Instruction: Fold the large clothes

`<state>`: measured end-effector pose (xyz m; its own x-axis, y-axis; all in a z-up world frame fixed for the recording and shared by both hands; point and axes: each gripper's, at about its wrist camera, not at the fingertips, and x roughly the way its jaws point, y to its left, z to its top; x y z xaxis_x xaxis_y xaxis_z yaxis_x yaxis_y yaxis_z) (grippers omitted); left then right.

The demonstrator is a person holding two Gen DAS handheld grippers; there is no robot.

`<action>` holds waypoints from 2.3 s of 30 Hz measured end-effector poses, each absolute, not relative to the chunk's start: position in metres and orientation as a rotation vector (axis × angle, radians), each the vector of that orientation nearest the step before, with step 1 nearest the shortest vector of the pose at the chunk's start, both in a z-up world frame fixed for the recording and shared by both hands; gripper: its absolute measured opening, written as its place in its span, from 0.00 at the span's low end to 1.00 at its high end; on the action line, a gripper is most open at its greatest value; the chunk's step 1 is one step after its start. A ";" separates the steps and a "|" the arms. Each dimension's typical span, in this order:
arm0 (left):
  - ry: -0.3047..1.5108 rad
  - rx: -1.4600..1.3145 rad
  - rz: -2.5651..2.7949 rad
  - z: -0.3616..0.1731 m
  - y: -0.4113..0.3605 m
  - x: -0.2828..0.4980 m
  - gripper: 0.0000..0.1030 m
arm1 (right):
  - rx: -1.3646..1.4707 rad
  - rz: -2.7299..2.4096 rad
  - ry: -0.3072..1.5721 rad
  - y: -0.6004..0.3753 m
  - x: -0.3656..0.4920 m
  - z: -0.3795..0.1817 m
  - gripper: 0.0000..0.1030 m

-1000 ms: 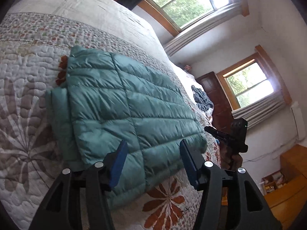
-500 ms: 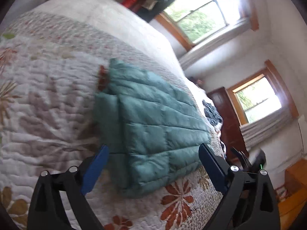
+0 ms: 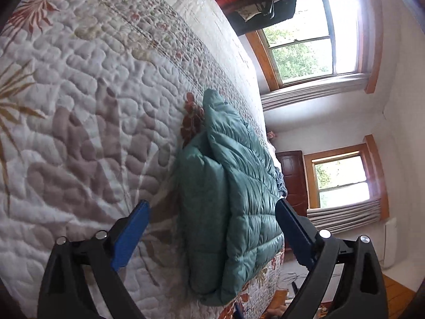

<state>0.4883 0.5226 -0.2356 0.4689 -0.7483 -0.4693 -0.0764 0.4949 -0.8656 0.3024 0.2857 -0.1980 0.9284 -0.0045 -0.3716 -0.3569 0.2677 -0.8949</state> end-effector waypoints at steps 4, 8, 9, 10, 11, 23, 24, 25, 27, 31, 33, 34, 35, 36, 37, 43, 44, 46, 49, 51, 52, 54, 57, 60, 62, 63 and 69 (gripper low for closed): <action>1.041 -0.977 -0.521 -0.243 0.517 0.510 0.92 | -1.353 0.223 0.313 0.311 0.318 -0.216 0.93; 1.050 -0.989 -0.527 -0.256 0.520 0.524 0.92 | -1.354 0.215 0.331 0.323 0.339 -0.216 0.93; 1.052 -0.994 -0.530 -0.259 0.521 0.525 0.92 | -1.356 0.217 0.342 0.326 0.344 -0.217 0.93; 1.052 -1.000 -0.535 -0.263 0.523 0.527 0.92 | -1.362 0.219 0.348 0.328 0.348 -0.218 0.93; 1.049 -1.006 -0.542 -0.265 0.525 0.528 0.92 | -1.371 0.215 0.336 0.331 0.350 -0.217 0.93; 1.045 -1.025 -0.598 -0.262 0.532 0.530 0.92 | -1.287 0.294 0.488 0.343 0.377 -0.215 0.32; 1.045 -1.032 -0.601 -0.260 0.531 0.531 0.92 | -1.260 0.299 0.487 0.341 0.376 -0.210 0.31; 1.039 -1.039 -0.610 -0.259 0.530 0.532 0.92 | -1.234 0.302 0.485 0.338 0.374 -0.205 0.29; 1.026 -1.053 -0.639 -0.254 0.525 0.535 0.92 | -1.195 0.311 0.482 0.336 0.372 -0.198 0.29; 1.056 -1.035 -0.668 -0.251 0.503 0.545 0.92 | -1.154 0.314 0.475 0.332 0.377 -0.189 0.29; 1.089 -1.005 -0.661 -0.251 0.492 0.553 0.92 | -1.128 0.315 0.472 0.330 0.377 -0.184 0.29; 1.099 -0.998 -0.658 -0.250 0.487 0.557 0.92 | -1.113 0.318 0.471 0.330 0.377 -0.181 0.29; 1.108 -0.995 -0.658 -0.250 0.483 0.562 0.92 | -1.103 0.319 0.470 0.329 0.376 -0.179 0.29; 1.118 -0.985 -0.661 -0.249 0.477 0.568 0.91 | -1.095 0.320 0.468 0.329 0.376 -0.177 0.29; 1.130 -0.969 -0.652 -0.249 0.472 0.572 0.87 | -1.085 0.321 0.466 0.328 0.376 -0.176 0.29; 1.250 -0.869 -0.608 -0.244 0.450 0.595 0.50 | -1.025 0.340 0.457 0.321 0.373 -0.171 0.29; 1.259 -0.854 -0.604 -0.241 0.448 0.597 0.46 | -1.013 0.343 0.458 0.320 0.375 -0.170 0.28; 1.265 -0.829 -0.592 -0.237 0.444 0.600 0.36 | -0.975 0.354 0.465 0.312 0.376 -0.165 0.27; 1.268 -0.804 -0.571 -0.225 0.440 0.601 0.30 | -0.934 0.364 0.464 0.307 0.379 -0.159 0.25; 1.273 -0.779 -0.556 -0.216 0.436 0.603 0.28 | -0.912 0.370 0.467 0.305 0.379 -0.155 0.25; 1.275 -0.767 -0.548 -0.210 0.433 0.604 0.27 | -0.900 0.372 0.468 0.305 0.379 -0.153 0.25; 1.279 -0.751 -0.533 -0.201 0.428 0.606 0.26 | -0.875 0.374 0.468 0.301 0.379 -0.149 0.24; 1.290 -0.714 -0.507 -0.185 0.421 0.610 0.24 | -0.834 0.376 0.465 0.299 0.376 -0.140 0.24; 1.299 -0.670 -0.483 -0.164 0.410 0.614 0.23 | -0.794 0.375 0.460 0.294 0.376 -0.132 0.24; 1.303 -0.644 -0.470 -0.152 0.403 0.617 0.23 | -0.767 0.375 0.457 0.290 0.380 -0.125 0.24; 1.306 -0.632 -0.463 -0.148 0.401 0.617 0.23 | -0.755 0.376 0.456 0.289 0.382 -0.122 0.24; 1.323 -0.548 -0.414 -0.113 0.377 0.625 0.22 | -0.683 0.377 0.449 0.280 0.381 -0.108 0.23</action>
<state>0.6247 0.3773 -0.1130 0.2049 -0.5770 -0.7906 -0.0236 0.8046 -0.5933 0.3810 0.2799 -0.1076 0.8395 0.1852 -0.5109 -0.4716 0.7155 -0.5155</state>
